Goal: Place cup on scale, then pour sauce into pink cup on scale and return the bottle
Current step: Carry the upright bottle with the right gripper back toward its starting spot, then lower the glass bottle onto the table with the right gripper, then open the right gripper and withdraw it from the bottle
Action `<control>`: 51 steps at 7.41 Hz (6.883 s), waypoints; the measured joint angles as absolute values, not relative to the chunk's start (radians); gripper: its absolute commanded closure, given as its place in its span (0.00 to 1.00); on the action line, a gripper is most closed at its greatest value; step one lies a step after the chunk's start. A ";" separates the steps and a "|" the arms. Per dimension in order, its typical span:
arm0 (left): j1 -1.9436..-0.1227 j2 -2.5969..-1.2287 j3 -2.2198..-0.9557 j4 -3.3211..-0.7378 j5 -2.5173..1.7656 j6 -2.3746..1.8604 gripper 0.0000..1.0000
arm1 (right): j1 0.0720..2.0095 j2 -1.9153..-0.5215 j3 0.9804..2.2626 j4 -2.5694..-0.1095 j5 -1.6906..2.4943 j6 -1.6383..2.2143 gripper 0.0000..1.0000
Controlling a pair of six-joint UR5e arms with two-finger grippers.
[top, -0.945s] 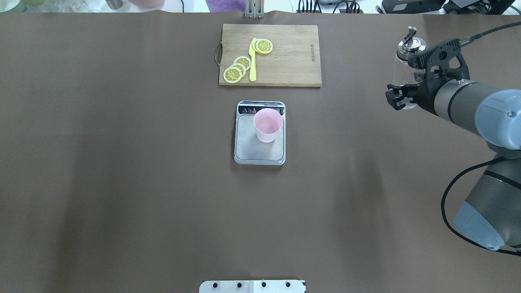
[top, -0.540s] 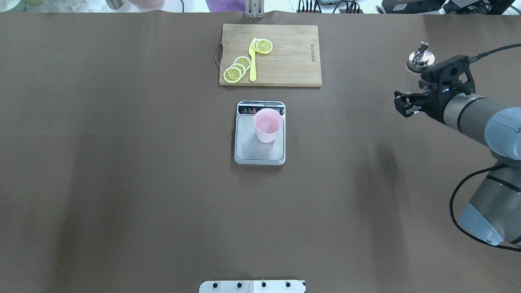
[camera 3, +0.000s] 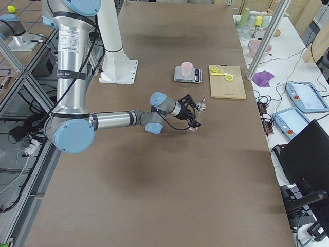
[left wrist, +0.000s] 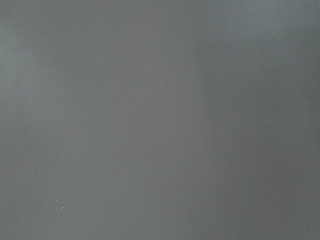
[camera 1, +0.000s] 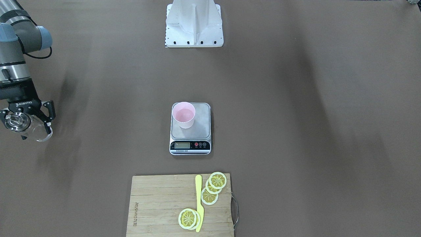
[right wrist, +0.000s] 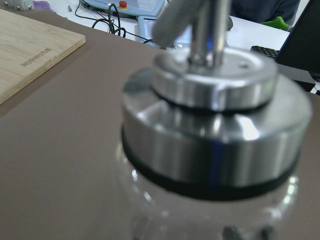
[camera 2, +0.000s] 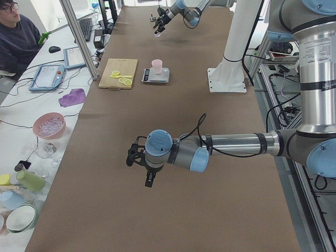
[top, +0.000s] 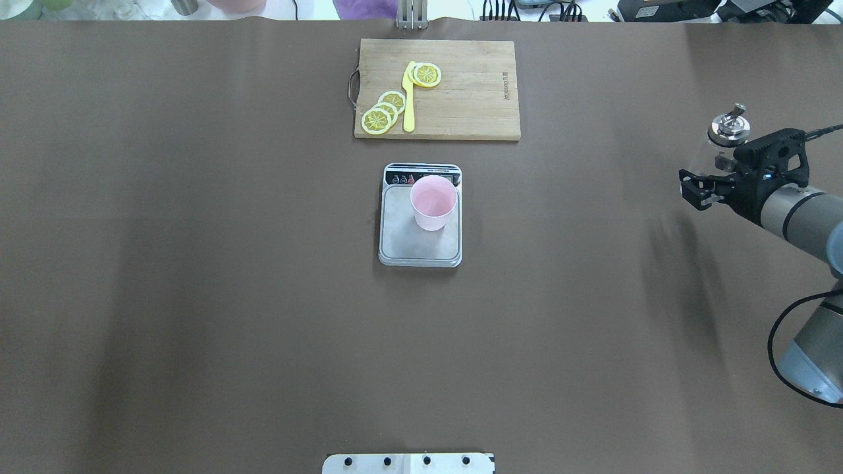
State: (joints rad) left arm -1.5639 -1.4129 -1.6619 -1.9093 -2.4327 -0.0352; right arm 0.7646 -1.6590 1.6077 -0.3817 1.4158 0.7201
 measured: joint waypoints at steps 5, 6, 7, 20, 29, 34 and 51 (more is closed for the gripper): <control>-1.563 -1.416 -1.663 -1.914 -2.434 -0.035 0.02 | 0.770 -1.712 1.509 -0.209 1.407 0.792 1.00; -1.563 -1.416 -1.663 -1.915 -2.434 -0.035 0.02 | 0.770 -1.727 1.504 -0.184 1.405 0.793 1.00; -1.563 -1.416 -1.663 -1.915 -2.434 -0.035 0.02 | 0.769 -1.734 1.495 -0.164 1.401 0.796 1.00; -1.562 -1.417 -1.666 -1.920 -2.436 -0.031 0.02 | 0.741 -1.694 1.411 -0.137 1.284 0.851 1.00; -1.562 -1.417 -1.666 -1.920 -2.436 -0.028 0.02 | 0.698 -1.683 1.395 -0.136 1.222 0.881 1.00; -1.562 -1.416 -1.666 -1.922 -2.436 -0.027 0.02 | 0.697 -1.678 1.401 -0.136 1.224 0.881 0.00; -1.562 -1.414 -1.664 -1.939 -2.434 -0.027 0.02 | 0.694 -1.815 1.411 0.092 1.274 0.907 0.02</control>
